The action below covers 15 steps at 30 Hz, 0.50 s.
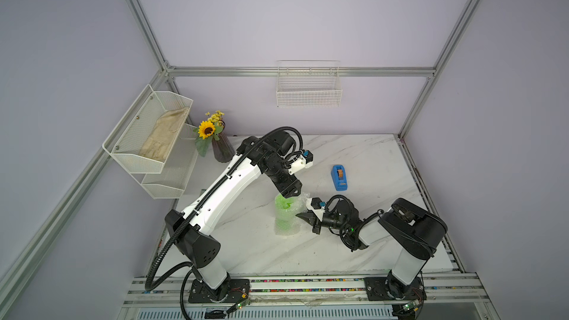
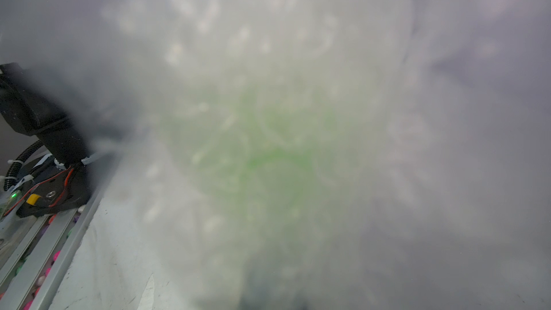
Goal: Wrap wine glasses in bubble wrap
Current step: Wrap the wine glass in bubble wrap.
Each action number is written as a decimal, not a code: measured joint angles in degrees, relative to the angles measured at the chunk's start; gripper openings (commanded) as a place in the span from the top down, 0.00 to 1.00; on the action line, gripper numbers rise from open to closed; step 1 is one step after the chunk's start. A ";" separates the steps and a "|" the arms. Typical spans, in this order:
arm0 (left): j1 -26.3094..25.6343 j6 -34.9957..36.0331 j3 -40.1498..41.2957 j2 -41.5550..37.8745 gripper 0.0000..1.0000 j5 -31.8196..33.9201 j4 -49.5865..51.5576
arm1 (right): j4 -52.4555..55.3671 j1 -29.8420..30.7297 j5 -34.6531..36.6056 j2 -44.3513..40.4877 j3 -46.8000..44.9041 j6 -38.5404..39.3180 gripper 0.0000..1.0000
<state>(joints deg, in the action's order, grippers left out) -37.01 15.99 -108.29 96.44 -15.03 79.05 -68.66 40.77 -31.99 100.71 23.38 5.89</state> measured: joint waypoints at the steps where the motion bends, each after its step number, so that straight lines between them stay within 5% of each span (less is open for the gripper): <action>1: -0.44 0.02 0.00 0.31 0.29 -0.04 -0.28 | 0.00 0.00 0.00 0.00 0.00 0.00 1.00; 7: -3.19 0.00 0.13 4.83 0.47 0.35 -0.28 | 0.22 0.00 0.02 0.00 0.00 0.00 1.00; 13: -3.19 0.70 0.20 5.42 0.90 2.05 -0.09 | 1.09 0.00 0.07 -0.33 0.00 0.52 1.00; 15: -3.15 0.98 0.55 5.27 0.98 2.84 -0.11 | 1.27 0.00 0.11 -0.44 0.00 0.63 1.00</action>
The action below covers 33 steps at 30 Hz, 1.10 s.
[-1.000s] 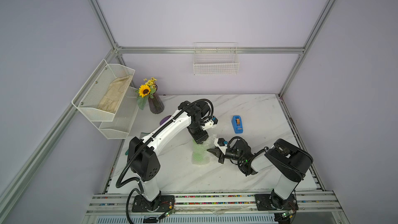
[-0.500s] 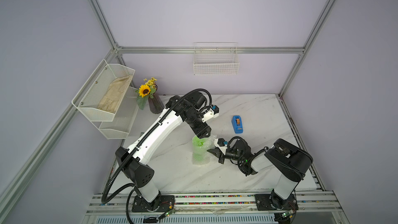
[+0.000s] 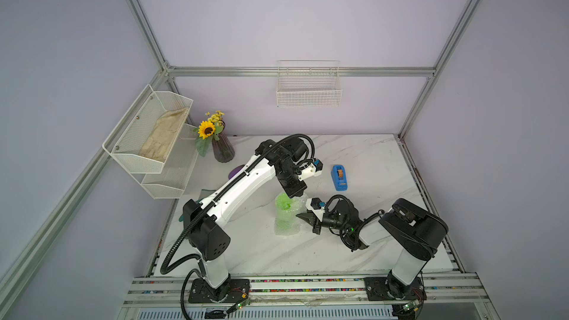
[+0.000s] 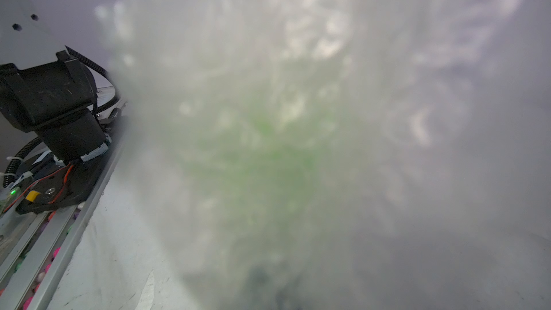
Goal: Wrap wine glasses in bubble wrap
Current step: Wrap the wine glass in bubble wrap.
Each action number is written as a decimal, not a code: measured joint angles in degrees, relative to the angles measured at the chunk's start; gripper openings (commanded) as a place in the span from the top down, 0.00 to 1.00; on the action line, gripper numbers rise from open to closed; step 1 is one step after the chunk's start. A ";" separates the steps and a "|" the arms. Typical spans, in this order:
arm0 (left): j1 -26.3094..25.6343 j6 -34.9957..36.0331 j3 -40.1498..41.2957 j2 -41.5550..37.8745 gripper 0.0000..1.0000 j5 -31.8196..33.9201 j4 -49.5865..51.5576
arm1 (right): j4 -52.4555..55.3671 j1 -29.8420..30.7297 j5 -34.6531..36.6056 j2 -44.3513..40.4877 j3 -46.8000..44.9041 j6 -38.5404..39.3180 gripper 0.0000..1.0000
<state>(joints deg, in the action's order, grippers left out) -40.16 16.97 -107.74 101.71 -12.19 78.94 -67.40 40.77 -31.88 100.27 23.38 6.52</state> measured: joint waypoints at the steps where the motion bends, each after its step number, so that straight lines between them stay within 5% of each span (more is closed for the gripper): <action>1: 0.00 0.09 0.46 -0.15 1.00 0.35 -0.02 | 0.11 0.00 0.04 0.00 0.00 0.00 1.00; 15: 2.08 -0.44 17.22 -4.90 1.00 2.71 -5.92 | 1.64 0.00 0.09 -1.07 0.00 -0.02 1.00; 27: 2.25 -0.48 20.00 -0.33 1.00 -0.09 -11.15 | 4.13 -0.17 0.15 -2.71 0.02 0.09 1.00; 31: 2.29 -0.85 19.82 -1.16 0.61 0.33 -10.45 | 5.35 -0.17 0.11 -2.93 0.94 0.42 1.00; 33: 2.43 -1.38 19.08 -2.40 0.49 1.38 -9.09 | 6.05 -0.17 0.07 -2.93 1.51 0.61 1.00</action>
<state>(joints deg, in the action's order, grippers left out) -37.74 15.59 -88.66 99.31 -10.81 69.84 -61.34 40.60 -31.81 97.34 24.88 7.14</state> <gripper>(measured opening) 0.409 0.054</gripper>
